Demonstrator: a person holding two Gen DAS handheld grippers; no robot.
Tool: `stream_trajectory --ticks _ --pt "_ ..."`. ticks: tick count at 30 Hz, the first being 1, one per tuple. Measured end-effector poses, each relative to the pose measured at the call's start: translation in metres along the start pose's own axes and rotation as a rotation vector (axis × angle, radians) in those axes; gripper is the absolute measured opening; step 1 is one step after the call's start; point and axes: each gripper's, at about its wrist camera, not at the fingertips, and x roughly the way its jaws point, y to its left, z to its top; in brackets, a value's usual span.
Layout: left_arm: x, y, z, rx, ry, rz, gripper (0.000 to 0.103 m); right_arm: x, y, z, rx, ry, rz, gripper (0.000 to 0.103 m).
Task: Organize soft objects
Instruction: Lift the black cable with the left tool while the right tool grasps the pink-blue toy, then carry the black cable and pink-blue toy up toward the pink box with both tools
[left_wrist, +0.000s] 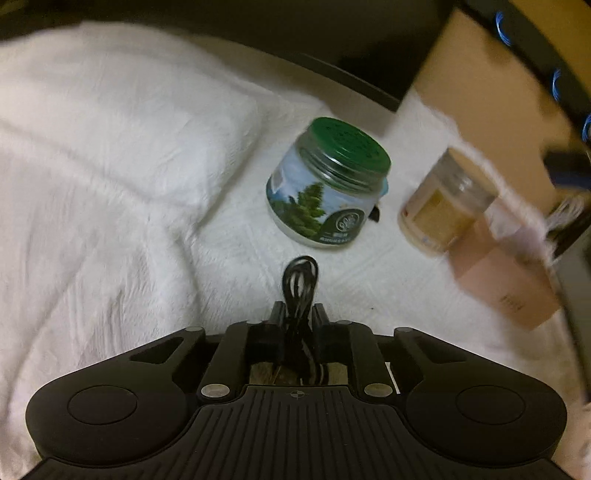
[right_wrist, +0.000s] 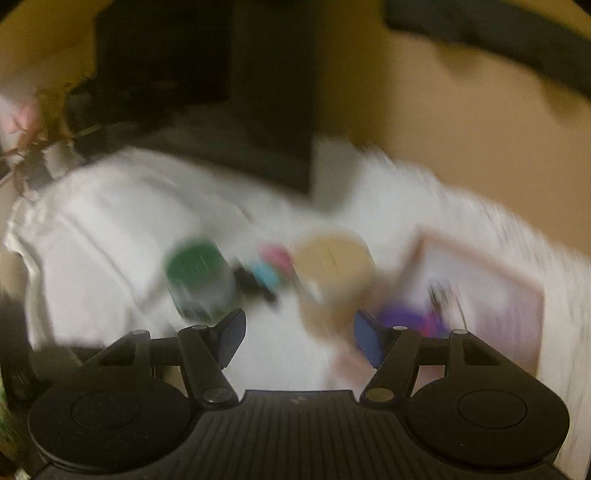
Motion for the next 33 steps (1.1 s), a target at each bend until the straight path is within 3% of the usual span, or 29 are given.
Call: stream_trajectory --ticks 2,4,7,9,12,15,17,23,26,29,31,33 --pt "-0.002 0.009 0.001 -0.017 -0.002 -0.038 0.016 0.01 0.01 0.04 -0.012 0.021 0.017 0.066" --pt "-0.006 0.017 0.006 -0.033 -0.018 -0.061 0.016 0.034 0.014 0.075 0.017 0.097 0.051 0.066" --pt "-0.023 0.029 0.022 -0.044 -0.083 -0.087 0.015 0.09 0.014 0.115 0.087 0.275 0.104 0.066" --pt "-0.032 0.036 0.035 -0.036 -0.125 -0.085 0.013 0.132 0.019 0.132 0.074 0.377 0.074 0.065" --pt "-0.042 0.048 0.052 -0.017 -0.166 -0.071 0.011 0.181 0.025 0.137 0.045 0.473 -0.013 0.065" --pt "-0.041 0.057 0.063 0.001 -0.18 -0.05 0.011 0.225 0.021 0.13 0.113 0.594 -0.044 0.065" --pt "-0.037 0.062 0.067 0.002 -0.183 -0.04 0.011 0.246 0.021 0.122 0.114 0.65 -0.074 0.059" --pt "-0.028 0.075 0.071 -0.022 -0.179 -0.018 0.01 0.27 0.019 0.107 0.104 0.707 -0.112 0.047" --pt "-0.019 0.087 0.074 -0.124 -0.127 0.009 0.01 0.271 0.015 0.104 0.112 0.7 -0.112 0.047" --pt "-0.016 0.094 0.076 -0.219 -0.084 -0.04 0.012 0.266 0.015 0.101 0.104 0.693 -0.103 0.046" --pt "-0.02 0.093 0.07 -0.255 -0.11 0.01 0.013 0.262 0.015 0.1 0.101 0.683 -0.086 0.045" --pt "-0.015 0.091 0.067 -0.282 -0.086 0.06 0.014 0.258 0.017 0.102 0.089 0.667 -0.074 0.044"
